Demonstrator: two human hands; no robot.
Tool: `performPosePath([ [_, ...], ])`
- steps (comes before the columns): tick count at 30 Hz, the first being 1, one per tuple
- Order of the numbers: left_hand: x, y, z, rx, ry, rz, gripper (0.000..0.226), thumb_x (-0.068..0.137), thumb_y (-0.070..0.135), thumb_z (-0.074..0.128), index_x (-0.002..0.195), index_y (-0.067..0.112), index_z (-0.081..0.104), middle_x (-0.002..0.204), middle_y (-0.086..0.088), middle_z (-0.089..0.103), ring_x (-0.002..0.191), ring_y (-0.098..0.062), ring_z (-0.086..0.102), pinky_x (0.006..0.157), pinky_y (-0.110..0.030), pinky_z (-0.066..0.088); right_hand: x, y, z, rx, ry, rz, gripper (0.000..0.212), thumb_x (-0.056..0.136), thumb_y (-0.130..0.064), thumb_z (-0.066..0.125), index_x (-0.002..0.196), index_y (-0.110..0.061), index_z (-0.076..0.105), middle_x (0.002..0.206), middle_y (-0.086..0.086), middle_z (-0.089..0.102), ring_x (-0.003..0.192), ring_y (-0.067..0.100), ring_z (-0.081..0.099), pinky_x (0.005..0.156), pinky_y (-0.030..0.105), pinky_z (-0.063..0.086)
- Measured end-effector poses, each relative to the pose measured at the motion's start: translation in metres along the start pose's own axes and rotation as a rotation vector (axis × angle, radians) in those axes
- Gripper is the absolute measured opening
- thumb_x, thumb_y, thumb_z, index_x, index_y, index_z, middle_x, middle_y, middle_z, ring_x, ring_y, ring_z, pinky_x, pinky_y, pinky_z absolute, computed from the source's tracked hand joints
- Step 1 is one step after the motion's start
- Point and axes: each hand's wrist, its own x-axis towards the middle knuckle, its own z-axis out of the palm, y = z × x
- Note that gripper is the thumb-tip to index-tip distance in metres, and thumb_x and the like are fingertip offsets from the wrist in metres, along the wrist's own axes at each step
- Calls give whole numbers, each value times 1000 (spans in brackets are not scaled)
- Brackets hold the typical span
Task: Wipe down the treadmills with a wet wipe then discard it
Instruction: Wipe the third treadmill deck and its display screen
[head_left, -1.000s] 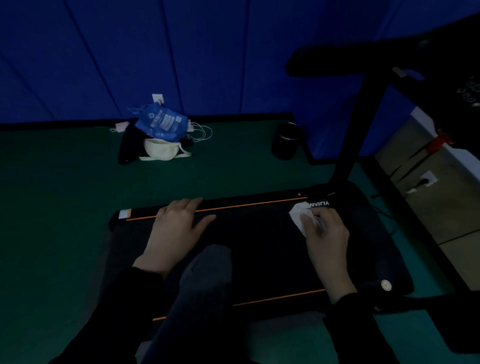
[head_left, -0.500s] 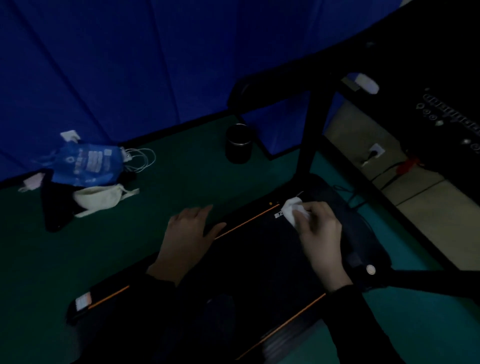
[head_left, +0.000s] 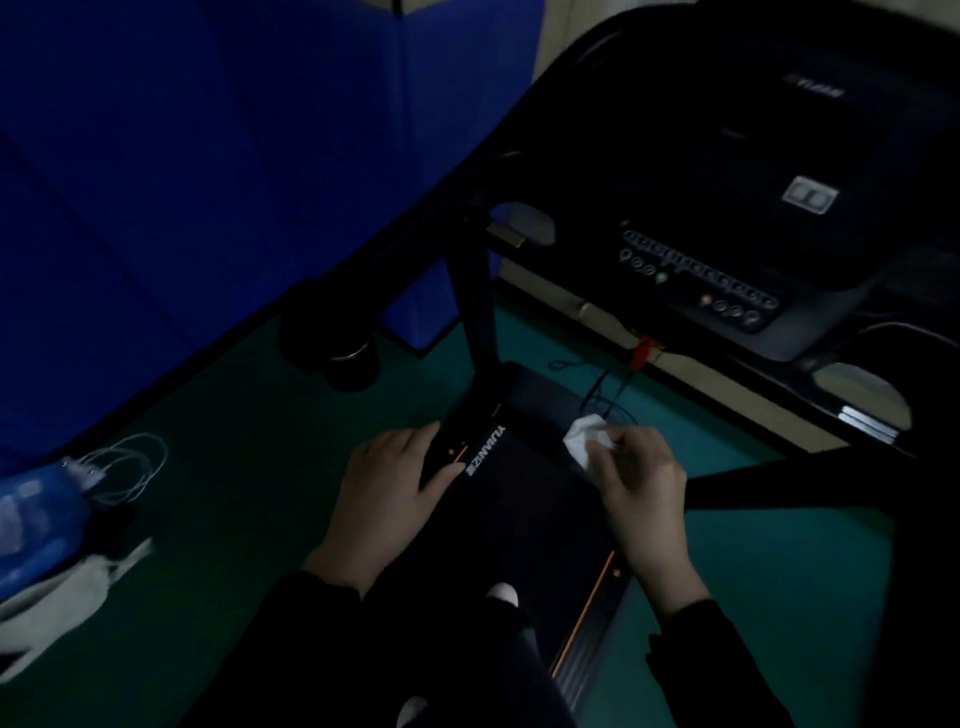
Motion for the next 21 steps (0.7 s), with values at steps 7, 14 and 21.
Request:
performPosePath([
  [7, 102, 44, -4, 20, 6, 127, 77, 82, 66, 23, 134, 14, 44, 126, -4, 59, 116, -21, 51, 98, -38, 41, 82, 22, -19, -63, 143, -15, 9, 80, 1, 66, 77, -6, 61, 76, 0, 53, 70, -1, 50, 65, 2, 34],
  [14, 191, 97, -5, 52, 35, 229, 77, 82, 66, 22, 135, 15, 44, 128, -3, 57, 118, -21, 50, 99, -40, 41, 151, 52, -53, -103, 235, 10, 13, 79, 1, 68, 76, -10, 60, 76, 4, 57, 67, 11, 52, 60, 11, 33],
  [21, 260, 132, -9, 46, 64, 319, 78, 80, 66, 20, 137, 17, 42, 135, -1, 52, 124, -20, 46, 102, -38, 35, 202, 67, -63, -113, 261, 19, 21, 78, 3, 67, 73, -14, 56, 75, -2, 52, 74, -3, 51, 64, 3, 34],
])
